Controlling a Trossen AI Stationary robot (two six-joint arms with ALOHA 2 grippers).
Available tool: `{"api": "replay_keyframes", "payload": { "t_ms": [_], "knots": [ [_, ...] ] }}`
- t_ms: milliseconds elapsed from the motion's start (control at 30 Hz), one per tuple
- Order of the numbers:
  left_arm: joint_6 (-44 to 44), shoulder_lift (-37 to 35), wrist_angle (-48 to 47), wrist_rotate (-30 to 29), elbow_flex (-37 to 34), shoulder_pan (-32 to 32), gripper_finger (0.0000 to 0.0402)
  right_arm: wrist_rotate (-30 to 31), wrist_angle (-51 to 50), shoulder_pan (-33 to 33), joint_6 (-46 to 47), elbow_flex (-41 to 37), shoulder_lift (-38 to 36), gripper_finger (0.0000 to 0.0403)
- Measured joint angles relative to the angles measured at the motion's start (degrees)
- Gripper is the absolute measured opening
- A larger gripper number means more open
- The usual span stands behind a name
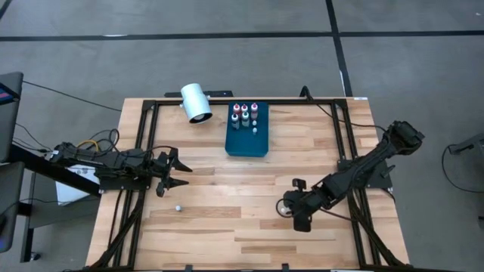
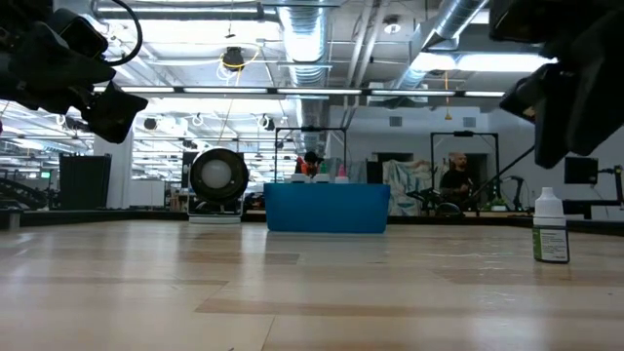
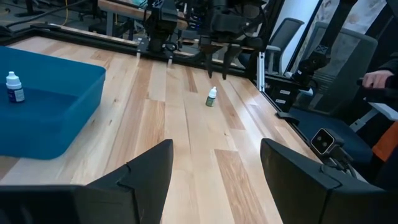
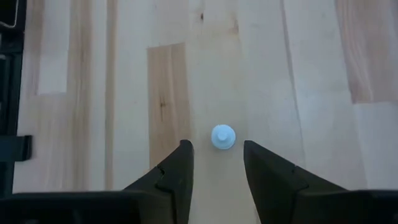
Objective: Pick & Place food coloring
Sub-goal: Put the small green food coloring bottle into the blue bin
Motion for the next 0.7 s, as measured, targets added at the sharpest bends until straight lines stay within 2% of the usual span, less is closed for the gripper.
{"api": "replay_keyframes", "payload": {
  "t_ms": [400,700],
  "knots": [
    [0.10,0.00,0.02,0.00,0.00,0.00,0.0234,-0.04,-0.15,-1.08,0.00,0.00,0.00,0.0207],
    [0.10,0.00,0.02,0.00,0.00,0.00,0.0234,0.01,1.95,-1.05,0.00,0.03,0.04,0.0215]
  ]
}}
